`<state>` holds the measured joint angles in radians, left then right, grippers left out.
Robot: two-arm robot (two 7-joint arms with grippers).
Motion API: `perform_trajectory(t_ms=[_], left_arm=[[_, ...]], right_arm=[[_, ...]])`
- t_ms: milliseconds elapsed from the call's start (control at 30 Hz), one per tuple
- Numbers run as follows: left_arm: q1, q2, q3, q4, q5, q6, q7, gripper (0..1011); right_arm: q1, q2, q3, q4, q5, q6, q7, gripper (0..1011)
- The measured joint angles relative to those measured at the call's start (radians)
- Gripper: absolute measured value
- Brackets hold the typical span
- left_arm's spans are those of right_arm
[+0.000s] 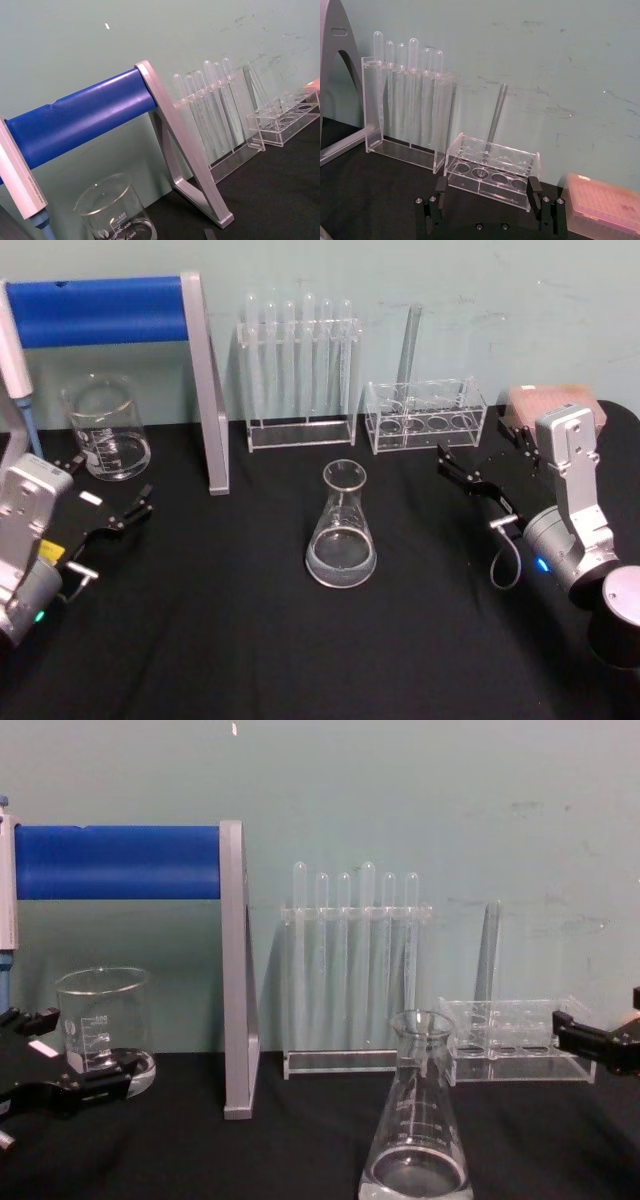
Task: Grasp the erlenmeyer flask with one hand, shake it three times, then place it back.
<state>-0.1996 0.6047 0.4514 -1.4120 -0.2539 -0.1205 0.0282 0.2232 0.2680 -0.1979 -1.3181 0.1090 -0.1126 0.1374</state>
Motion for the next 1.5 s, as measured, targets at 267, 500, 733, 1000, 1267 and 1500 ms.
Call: perform_trajectory(t_ms=[267,500,733,1000,1267,1500], left_arm=[[0.000,0.000,0.000,0.000,0.000,0.000,0.000,1001],[0.000,0.000,0.000,0.000,0.000,0.000,0.000,1001],[0.000,0.000,0.000,0.000,0.000,0.000,0.000,1001],[0.000,0.000,0.000,0.000,0.000,0.000,0.000,1001],[0.000,0.000,0.000,0.000,0.000,0.000,0.000,1001],[0.000,0.000,0.000,0.000,0.000,0.000,0.000,1001]], right_arm=[[0.000,0.000,0.000,0.000,0.000,0.000,0.000,1000],[0.000,0.000,0.000,0.000,0.000,0.000,0.000,1000],[0.000,0.000,0.000,0.000,0.000,0.000,0.000,1000],[0.000,0.000,0.000,0.000,0.000,0.000,0.000,1000],[0.000,0.000,0.000,0.000,0.000,0.000,0.000,1000],[0.000,0.000,0.000,0.000,0.000,0.000,0.000,1000]])
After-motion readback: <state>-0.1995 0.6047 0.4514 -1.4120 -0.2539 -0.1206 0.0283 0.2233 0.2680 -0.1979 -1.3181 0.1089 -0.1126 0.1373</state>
